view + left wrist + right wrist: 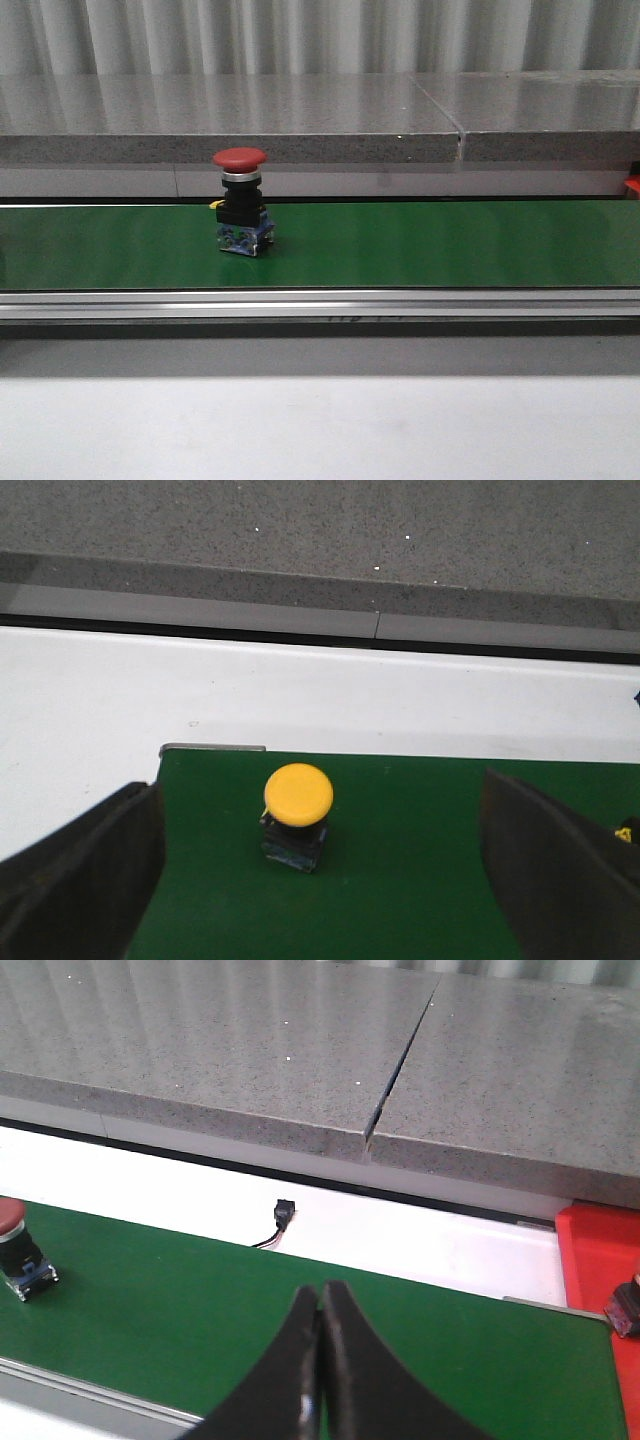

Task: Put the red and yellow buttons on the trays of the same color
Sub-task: 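Set the yellow button on the belt and open the left gripper, then lower the right gripper onto the red button on the belt and grasp it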

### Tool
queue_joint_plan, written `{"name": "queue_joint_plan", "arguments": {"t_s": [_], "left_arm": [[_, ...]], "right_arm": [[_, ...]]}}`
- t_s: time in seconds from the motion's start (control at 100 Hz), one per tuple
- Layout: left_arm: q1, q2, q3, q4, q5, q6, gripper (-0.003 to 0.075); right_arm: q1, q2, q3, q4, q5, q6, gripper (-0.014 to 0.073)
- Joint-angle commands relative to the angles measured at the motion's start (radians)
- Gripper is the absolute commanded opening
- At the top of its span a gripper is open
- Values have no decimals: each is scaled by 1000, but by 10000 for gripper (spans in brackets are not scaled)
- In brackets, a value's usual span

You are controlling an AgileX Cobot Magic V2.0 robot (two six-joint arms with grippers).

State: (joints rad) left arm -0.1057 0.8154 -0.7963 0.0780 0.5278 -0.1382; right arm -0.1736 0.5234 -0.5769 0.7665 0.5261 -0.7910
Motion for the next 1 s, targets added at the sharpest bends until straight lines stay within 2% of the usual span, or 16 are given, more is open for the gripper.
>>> {"name": "queue_joint_plan", "arguments": {"t_s": [0.0, 0.22, 0.29, 0.36, 0.41, 0.53, 0.59, 0.99], "left_arm": [[-7, -109, 69, 8, -104, 0, 618], [-7, -381, 300, 10, -117, 21, 613], [-7, -460, 357, 10, -117, 21, 573], [-7, -537, 387, -1, -117, 21, 481], [-7, -583, 392, -1, -117, 21, 386], [-7, -656, 394, 6, -115, 21, 99], [-7, -669, 394, 8, -111, 21, -19], [-7, -670, 396, 8, -98, 21, -21]], "right_arm": [[-1, 2, -25, 22, -47, -3, -68], [-1, 2, -25, 22, -47, -3, -68], [-1, 2, -25, 22, -47, -3, -68], [-1, 2, -25, 22, -47, -3, -68], [-1, 2, -25, 22, -47, -3, -68], [-1, 2, -25, 22, -47, -3, -68], [-1, 2, -25, 22, -47, -3, -68], [-1, 2, -25, 25, -47, -3, -68]]}}
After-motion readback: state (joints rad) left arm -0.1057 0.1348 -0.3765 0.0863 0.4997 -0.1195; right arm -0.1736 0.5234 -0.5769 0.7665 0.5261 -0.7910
